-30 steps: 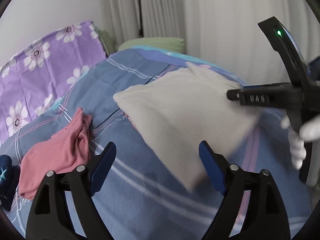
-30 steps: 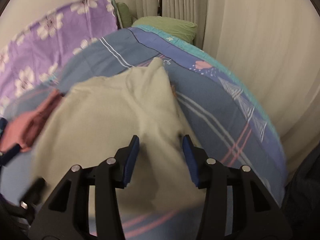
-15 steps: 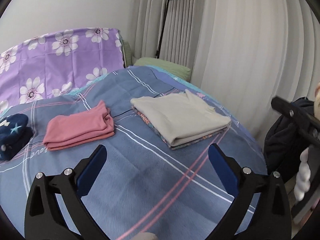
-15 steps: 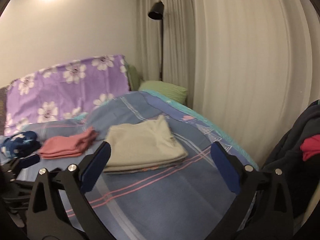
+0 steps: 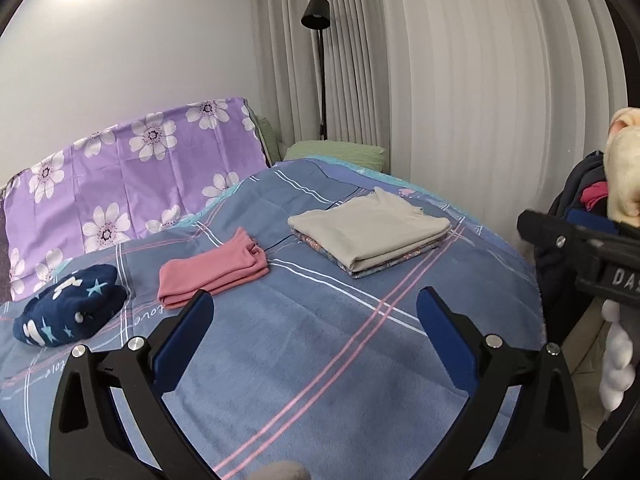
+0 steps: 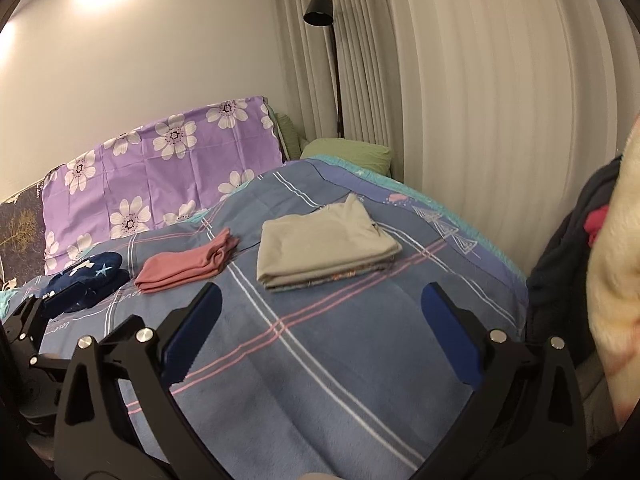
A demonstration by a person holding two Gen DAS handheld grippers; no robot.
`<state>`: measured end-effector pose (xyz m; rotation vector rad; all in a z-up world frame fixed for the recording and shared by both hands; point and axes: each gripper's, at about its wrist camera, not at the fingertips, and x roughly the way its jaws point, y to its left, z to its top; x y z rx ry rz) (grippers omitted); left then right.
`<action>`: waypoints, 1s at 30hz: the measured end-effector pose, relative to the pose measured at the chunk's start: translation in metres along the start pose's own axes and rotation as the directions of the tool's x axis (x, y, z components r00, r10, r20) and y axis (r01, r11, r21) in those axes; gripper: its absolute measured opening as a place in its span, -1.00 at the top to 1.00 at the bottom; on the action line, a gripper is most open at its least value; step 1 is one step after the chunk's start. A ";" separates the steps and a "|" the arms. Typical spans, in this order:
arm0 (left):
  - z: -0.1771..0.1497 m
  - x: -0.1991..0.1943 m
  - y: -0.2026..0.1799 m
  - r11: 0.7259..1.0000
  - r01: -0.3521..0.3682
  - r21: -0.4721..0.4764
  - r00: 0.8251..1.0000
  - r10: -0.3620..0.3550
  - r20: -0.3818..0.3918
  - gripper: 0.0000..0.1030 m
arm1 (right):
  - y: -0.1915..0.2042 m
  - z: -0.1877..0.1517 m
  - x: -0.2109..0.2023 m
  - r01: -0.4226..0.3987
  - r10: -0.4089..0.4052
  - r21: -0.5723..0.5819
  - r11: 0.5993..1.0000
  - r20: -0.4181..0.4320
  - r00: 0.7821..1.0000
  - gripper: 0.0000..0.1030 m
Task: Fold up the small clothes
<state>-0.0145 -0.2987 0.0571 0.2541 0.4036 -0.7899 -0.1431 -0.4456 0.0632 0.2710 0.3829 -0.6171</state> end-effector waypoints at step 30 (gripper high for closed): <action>-0.010 -0.045 -0.004 1.000 0.024 0.016 1.000 -0.024 0.003 -0.97 | 0.020 -0.027 -0.031 0.029 -0.031 -0.102 0.994 -0.016 0.999 -0.96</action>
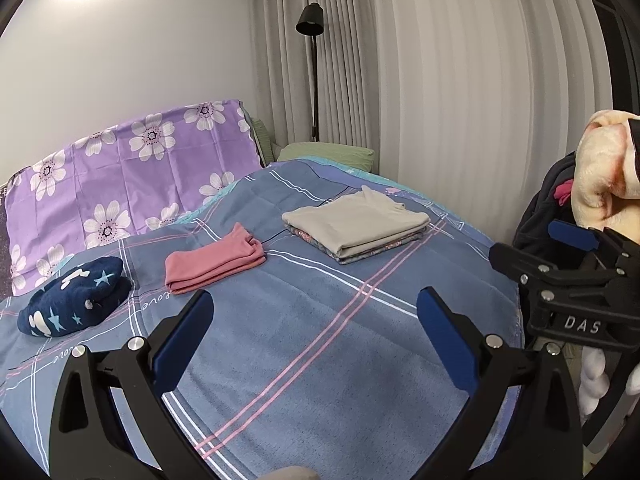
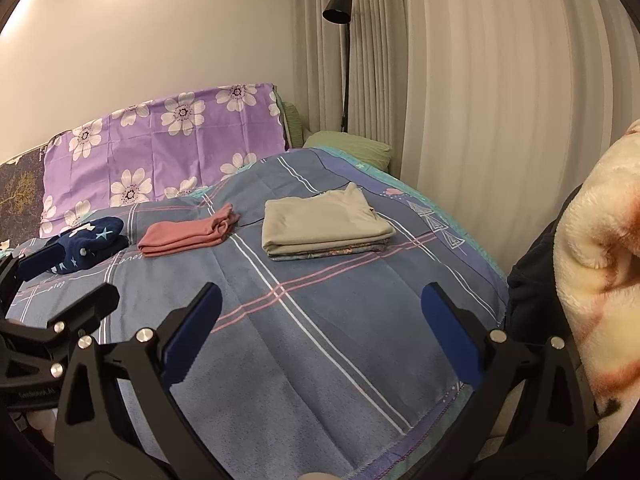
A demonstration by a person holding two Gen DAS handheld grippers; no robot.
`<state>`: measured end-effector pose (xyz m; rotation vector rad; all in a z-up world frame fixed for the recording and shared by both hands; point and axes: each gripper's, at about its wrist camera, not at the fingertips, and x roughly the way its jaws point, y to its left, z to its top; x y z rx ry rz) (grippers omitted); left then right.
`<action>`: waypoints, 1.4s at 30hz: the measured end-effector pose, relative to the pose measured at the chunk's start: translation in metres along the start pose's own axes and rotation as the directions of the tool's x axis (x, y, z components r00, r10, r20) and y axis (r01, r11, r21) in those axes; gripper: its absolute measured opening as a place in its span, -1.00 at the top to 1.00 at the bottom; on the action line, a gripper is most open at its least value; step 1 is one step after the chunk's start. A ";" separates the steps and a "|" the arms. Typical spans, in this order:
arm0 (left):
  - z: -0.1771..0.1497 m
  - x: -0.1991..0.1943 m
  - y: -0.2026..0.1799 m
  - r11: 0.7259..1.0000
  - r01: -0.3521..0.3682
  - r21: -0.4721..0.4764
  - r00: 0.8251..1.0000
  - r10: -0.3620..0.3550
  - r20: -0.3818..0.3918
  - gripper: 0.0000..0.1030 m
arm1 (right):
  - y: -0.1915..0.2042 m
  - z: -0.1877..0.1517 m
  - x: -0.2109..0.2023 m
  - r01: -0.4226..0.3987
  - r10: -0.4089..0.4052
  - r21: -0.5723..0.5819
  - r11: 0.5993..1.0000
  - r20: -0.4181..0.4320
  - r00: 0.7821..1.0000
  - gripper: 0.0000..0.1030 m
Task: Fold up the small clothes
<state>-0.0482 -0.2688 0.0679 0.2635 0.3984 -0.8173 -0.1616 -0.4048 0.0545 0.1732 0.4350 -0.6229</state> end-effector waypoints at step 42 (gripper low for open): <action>-0.010 0.018 -0.006 1.000 0.023 0.014 0.998 -0.022 -0.057 -0.97 | -0.009 -0.008 0.016 0.027 -0.027 0.012 1.000 -0.025 0.999 -0.96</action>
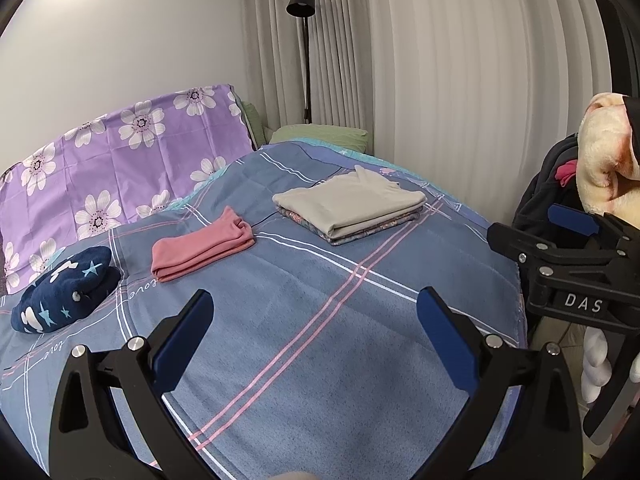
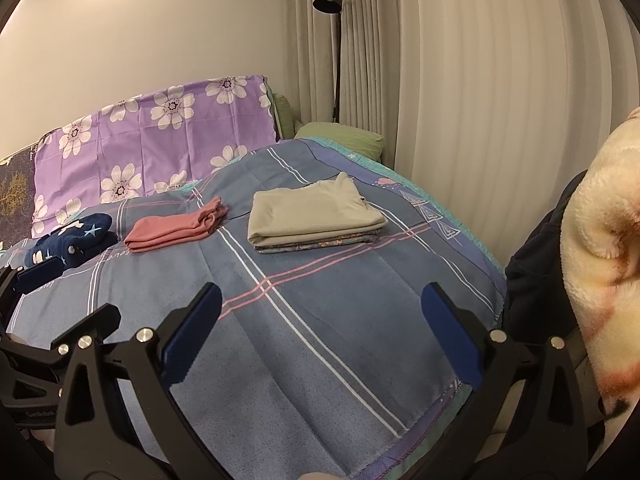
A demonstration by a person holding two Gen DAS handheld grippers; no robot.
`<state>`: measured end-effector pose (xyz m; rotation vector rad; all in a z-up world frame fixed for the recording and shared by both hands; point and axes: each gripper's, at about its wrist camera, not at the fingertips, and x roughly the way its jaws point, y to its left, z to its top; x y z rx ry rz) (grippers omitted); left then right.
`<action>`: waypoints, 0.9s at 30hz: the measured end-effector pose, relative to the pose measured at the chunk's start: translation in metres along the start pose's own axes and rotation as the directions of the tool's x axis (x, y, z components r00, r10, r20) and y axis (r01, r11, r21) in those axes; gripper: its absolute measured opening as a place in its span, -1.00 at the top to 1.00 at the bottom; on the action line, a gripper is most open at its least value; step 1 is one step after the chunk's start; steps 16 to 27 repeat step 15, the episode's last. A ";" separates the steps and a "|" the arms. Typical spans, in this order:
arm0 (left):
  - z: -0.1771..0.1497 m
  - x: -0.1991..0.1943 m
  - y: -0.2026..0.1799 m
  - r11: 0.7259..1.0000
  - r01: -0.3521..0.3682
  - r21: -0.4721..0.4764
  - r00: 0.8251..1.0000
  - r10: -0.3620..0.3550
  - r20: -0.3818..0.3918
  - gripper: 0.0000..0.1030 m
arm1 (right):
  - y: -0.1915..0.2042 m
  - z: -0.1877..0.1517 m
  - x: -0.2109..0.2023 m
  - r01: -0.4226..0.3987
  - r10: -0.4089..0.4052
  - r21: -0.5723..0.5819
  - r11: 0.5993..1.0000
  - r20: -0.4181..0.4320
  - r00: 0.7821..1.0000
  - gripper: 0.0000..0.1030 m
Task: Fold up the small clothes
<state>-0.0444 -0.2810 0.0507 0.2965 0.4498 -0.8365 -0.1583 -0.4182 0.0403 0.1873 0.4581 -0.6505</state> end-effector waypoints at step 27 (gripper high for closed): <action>-0.003 0.000 0.000 1.000 0.004 0.007 1.000 -0.004 -0.010 -0.97 | 0.004 -0.003 0.004 -0.001 0.001 -0.009 1.000 -0.008 1.000 -0.96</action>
